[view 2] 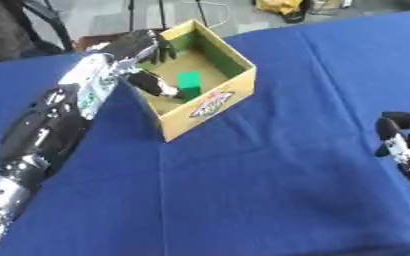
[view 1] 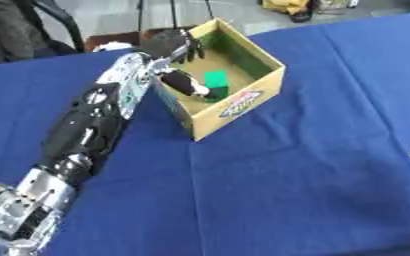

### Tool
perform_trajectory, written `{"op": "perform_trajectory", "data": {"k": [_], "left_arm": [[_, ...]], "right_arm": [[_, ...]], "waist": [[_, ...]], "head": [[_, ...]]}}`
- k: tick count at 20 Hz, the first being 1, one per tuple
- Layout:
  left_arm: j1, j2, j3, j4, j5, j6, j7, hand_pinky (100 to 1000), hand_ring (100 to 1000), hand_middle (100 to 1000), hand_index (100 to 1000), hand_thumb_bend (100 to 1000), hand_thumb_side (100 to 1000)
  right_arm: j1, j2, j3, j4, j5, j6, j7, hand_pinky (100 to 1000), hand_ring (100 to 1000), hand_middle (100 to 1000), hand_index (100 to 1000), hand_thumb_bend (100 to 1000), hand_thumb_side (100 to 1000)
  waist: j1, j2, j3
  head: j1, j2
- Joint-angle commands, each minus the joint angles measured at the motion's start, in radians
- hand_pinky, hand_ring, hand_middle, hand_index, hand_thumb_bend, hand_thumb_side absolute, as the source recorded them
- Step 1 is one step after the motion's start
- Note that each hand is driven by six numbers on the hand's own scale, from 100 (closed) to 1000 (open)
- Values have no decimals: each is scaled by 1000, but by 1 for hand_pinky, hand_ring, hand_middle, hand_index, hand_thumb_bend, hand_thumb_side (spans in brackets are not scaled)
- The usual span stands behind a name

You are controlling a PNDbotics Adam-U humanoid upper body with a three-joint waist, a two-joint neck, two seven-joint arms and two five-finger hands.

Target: Pick up objects on the table and place them in the box.

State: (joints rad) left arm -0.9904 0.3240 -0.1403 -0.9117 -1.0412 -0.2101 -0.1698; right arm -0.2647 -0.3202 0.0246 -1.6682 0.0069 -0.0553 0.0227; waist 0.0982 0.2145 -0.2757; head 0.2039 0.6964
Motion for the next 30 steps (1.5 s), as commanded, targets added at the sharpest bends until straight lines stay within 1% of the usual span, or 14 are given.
{"op": "perform_trajectory", "data": {"k": [1,4,5,7,9,11,13,14,16,17,18,21,26,30], "left_arm": [[-13,17,12,-14,-3,-9,3,618,523,511,706,822,631],[7,31,16,-71,53,-15,22,603,511,493,689,756,600],[20,41,15,-108,94,-13,27,603,511,493,689,756,600],[62,62,25,-214,212,0,48,587,500,477,680,663,582],[132,95,37,-354,369,31,71,582,496,471,678,644,579],[229,135,54,-500,529,66,90,582,498,471,679,564,596],[345,171,77,-636,692,93,115,582,500,472,679,548,602],[400,180,88,-687,760,102,126,572,495,467,678,487,662],[500,189,107,-757,873,111,154,570,497,468,679,478,720],[539,188,117,-778,910,115,167,568,498,469,680,474,738],[580,181,126,-793,939,118,180,576,511,482,690,484,808],[673,158,146,-816,977,120,170,585,530,501,703,501,876],[752,101,165,-806,1051,127,181,586,542,511,709,530,954],[785,60,170,-786,1086,132,185,585,542,511,709,545,973]], "right_arm": [[-11,-20,-5,-9,-1,-1,2,481,431,576,750,390,610],[-5,-17,-11,-8,-2,-1,-2,481,431,576,750,389,611],[-2,-16,-13,-8,-2,-1,-5,481,431,576,750,389,611],[6,-11,-21,-7,-3,-1,-13,481,432,576,750,388,611],[10,-11,-26,-8,-4,-1,-17,481,432,576,750,388,612],[13,-10,-33,-8,-4,-1,-23,481,432,576,750,387,611],[17,-12,-39,-8,-2,0,-30,481,432,576,750,387,611],[18,-12,-41,-9,-2,0,-32,481,432,576,750,387,611],[19,-12,-45,-9,-2,0,-36,481,432,576,750,387,611],[19,-12,-46,-10,-2,0,-37,481,432,576,750,387,612],[18,-12,-47,-10,-2,0,-38,481,432,576,750,387,612],[16,-12,-49,-12,-2,-1,-40,481,432,576,750,388,612],[15,-10,-49,-13,-3,-1,-42,482,432,576,751,387,612],[13,-10,-49,-15,-4,-1,-42,482,432,576,751,386,612]], "waist": [[-8,-24,4],[-14,-30,18],[-16,-31,24],[-24,-36,47],[-29,-38,69],[-30,-38,91],[-31,-37,110],[-31,-36,120],[-32,-34,134],[-33,-33,139],[-35,-31,145],[-40,-28,153],[-44,-24,159],[-48,-21,164]], "head": [[-1,-6],[-8,-4],[-12,-3],[-29,1],[-41,3],[-55,2],[-67,2],[-72,3],[-79,3],[-81,3],[-82,3],[-82,0],[-79,-4],[-77,-5]]}}
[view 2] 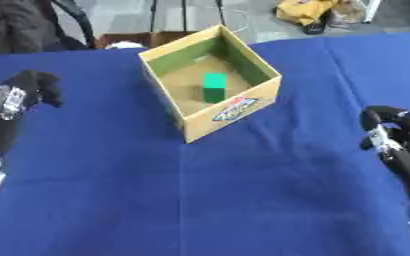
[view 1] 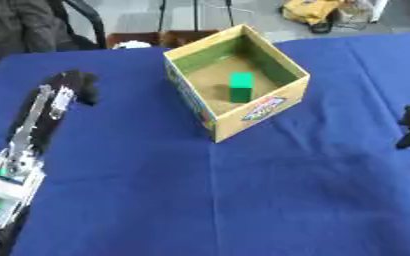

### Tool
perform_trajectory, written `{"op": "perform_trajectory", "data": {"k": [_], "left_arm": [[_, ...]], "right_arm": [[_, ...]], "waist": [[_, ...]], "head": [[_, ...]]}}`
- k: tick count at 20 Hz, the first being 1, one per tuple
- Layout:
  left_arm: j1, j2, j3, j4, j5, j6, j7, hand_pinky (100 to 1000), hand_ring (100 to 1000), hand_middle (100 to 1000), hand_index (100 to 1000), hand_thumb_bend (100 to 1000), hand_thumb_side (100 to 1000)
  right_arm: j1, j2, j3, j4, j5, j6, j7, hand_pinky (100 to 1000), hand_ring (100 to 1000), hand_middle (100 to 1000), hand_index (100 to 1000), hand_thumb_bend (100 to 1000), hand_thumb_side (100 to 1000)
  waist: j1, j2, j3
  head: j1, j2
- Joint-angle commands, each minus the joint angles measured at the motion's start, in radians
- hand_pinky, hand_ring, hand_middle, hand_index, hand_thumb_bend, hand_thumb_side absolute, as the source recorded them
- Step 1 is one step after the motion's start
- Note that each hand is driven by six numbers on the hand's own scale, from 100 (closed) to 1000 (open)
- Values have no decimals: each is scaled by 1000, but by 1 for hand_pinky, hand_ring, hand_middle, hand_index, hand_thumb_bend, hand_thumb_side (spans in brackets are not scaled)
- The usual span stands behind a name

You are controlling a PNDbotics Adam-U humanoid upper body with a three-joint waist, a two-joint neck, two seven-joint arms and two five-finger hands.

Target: Pick up objects on the table and place them in the box.

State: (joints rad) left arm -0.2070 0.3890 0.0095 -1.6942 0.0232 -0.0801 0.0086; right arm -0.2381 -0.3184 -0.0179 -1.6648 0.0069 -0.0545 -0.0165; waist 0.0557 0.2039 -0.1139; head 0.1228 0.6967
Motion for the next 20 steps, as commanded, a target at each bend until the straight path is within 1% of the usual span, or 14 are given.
{"op": "perform_trajectory", "data": {"k": [1,7,20], "left_arm": [[7,-14,22,-2,25,1,8,584,540,510,707,544,975],[22,-68,29,9,27,-3,-1,581,534,503,703,546,985],[20,-111,30,13,22,-4,-10,581,535,503,700,542,992]], "right_arm": [[-13,-11,-7,-19,-4,-2,-3,482,432,576,751,386,612],[-14,-10,-8,-20,-5,-2,-5,482,432,576,751,385,612],[-13,-9,-9,-22,-5,-2,-7,482,432,576,750,381,612]], "waist": [[-6,-10,2],[-8,-7,5],[-6,-2,3]], "head": [[5,-4],[7,-3],[10,1]]}}
